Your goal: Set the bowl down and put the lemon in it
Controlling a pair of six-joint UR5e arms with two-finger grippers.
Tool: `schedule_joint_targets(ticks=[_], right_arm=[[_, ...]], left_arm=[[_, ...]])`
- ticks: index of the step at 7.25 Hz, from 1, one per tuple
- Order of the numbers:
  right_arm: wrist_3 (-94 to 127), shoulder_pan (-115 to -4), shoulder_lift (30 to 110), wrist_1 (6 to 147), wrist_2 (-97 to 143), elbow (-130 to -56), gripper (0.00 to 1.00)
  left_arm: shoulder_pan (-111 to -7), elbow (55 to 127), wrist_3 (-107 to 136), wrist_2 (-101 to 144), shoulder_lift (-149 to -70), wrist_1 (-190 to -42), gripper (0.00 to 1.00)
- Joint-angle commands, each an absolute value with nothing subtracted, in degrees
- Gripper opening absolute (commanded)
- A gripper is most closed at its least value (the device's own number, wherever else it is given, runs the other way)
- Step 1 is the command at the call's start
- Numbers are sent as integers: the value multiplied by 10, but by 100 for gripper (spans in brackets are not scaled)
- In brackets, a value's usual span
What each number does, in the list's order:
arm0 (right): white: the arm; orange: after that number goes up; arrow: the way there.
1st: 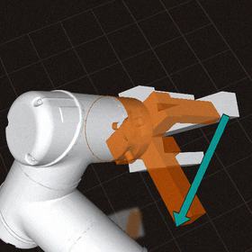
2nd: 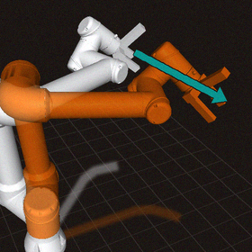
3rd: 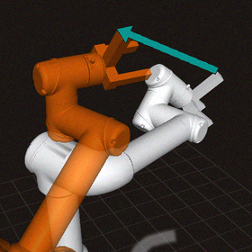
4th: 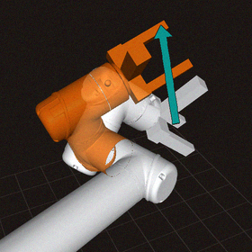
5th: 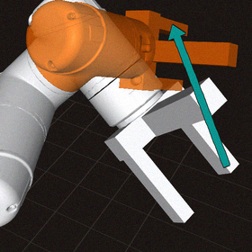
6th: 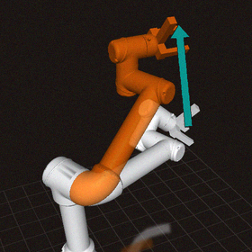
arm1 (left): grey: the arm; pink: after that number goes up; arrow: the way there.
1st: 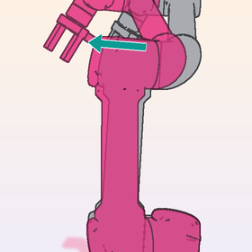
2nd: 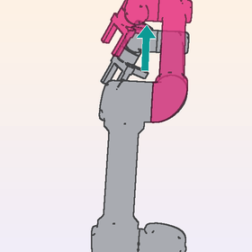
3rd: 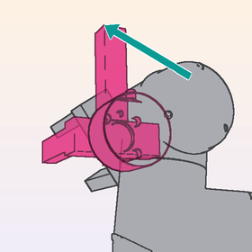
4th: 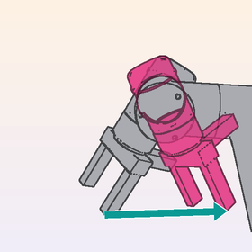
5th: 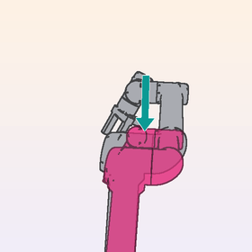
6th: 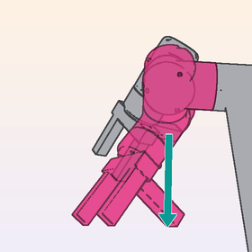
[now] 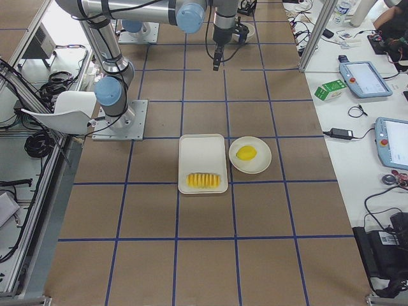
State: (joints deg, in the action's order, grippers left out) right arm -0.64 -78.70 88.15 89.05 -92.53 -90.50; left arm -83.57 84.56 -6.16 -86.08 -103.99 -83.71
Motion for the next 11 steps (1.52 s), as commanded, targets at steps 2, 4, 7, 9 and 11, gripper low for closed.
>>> schedule_joint_targets(ticks=[2,4,7,9,11], right_arm=[[-214,-670,726,1113,-927,-903,100],[-335,-617,658,1203,-926,-902,100],[-373,-611,595,1279,-924,-904,100],[-369,-611,573,1281,-920,-902,100],[-369,-611,563,1280,-924,-908,100]], left_arm=[[-786,846,-132,-844,-1174,-706,100],[-786,856,-134,-844,-1239,-615,100],[-790,864,-150,-846,-1256,-606,86],[-790,868,-150,-843,-1252,-612,49],[-790,868,-150,-835,-1249,-609,0]])
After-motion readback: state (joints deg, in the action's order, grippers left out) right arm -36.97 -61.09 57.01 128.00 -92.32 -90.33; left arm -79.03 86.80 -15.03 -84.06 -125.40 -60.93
